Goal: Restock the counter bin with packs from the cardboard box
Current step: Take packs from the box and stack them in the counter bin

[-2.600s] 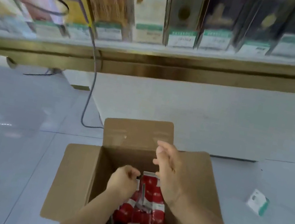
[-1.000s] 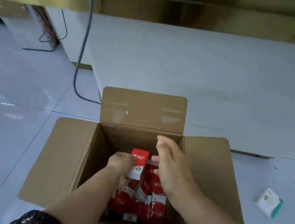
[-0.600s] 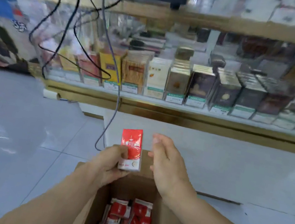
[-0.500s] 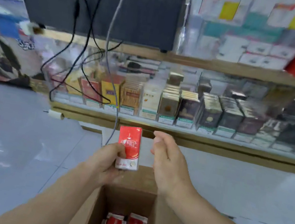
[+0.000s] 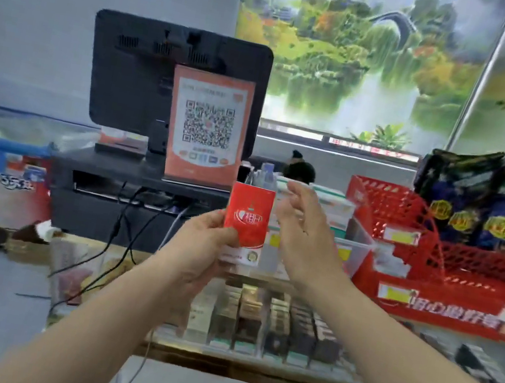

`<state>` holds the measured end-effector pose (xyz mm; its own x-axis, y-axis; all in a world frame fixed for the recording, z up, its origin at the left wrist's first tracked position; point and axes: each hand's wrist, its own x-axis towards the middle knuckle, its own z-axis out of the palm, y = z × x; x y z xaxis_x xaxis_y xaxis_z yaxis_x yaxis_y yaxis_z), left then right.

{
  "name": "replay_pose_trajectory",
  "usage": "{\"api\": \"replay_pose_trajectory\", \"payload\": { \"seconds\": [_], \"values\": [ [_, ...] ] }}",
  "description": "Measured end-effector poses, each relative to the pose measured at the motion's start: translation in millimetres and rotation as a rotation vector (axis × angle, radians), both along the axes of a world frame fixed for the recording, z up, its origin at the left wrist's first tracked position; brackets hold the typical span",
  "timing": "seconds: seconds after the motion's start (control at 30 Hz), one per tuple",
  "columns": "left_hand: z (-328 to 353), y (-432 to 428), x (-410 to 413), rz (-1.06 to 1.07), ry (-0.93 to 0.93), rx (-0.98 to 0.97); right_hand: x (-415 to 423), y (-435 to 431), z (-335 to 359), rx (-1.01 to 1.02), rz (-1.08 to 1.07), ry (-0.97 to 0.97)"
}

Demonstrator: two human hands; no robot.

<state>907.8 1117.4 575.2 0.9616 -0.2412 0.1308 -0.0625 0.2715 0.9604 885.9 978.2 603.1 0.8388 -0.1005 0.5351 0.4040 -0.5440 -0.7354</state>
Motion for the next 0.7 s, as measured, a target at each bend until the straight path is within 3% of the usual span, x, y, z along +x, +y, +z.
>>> {"api": "replay_pose_trajectory", "payload": {
  "seconds": [0.2,0.47,0.7],
  "values": [
    [59,-26,35,0.053,-0.172,0.159,36,-25,75,-0.099,-0.054,-0.005],
    [77,-56,95,-0.001,-0.127,0.253,97,-57,107,-0.106,-0.035,0.165],
    [75,-72,136,0.062,-0.11,0.28,156,-80,108,-0.268,0.105,0.296]
  ]
}}
